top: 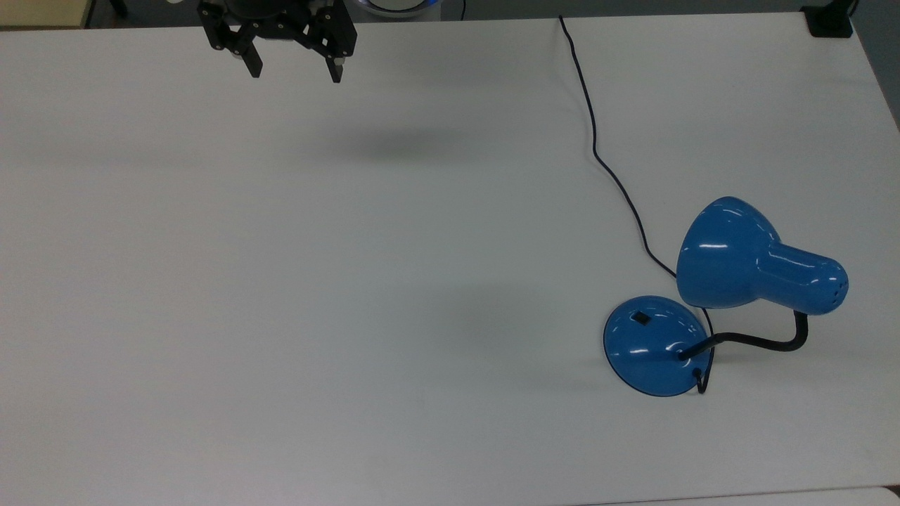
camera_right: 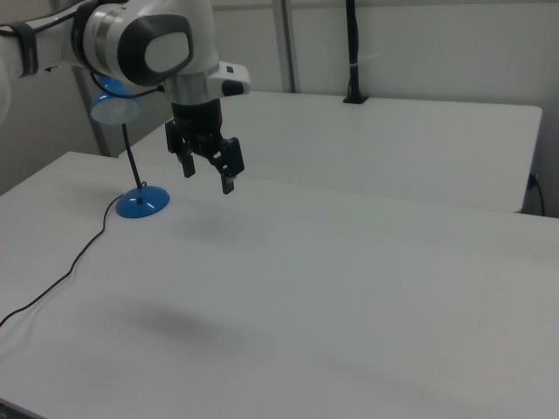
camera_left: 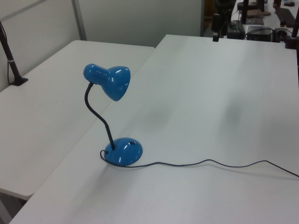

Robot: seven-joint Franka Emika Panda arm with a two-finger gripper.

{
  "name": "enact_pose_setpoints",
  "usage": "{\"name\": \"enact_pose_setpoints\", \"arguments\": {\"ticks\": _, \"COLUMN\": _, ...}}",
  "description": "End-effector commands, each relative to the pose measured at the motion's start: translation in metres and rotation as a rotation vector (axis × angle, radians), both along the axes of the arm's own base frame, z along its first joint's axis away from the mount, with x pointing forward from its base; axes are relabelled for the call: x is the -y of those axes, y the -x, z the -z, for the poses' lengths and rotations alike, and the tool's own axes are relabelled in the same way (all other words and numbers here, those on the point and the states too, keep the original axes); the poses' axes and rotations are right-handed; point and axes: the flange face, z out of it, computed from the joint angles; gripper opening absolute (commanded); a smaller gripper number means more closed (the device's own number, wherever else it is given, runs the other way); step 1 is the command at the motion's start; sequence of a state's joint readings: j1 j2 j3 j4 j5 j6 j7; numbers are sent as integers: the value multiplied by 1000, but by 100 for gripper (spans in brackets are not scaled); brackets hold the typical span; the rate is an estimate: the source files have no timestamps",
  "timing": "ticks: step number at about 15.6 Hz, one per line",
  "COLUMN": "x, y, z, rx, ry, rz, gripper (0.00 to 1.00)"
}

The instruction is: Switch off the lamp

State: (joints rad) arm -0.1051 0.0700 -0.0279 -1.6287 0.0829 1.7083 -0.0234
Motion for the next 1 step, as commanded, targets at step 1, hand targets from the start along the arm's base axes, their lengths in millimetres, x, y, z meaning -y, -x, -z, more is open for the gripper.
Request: {"name": "enact_pose_setpoints", "arguments": {"ticks": 1, "x": 2, "y": 5, "z": -8, "rx": -26, "ry": 22, "rz": 53, "gripper": 100}}
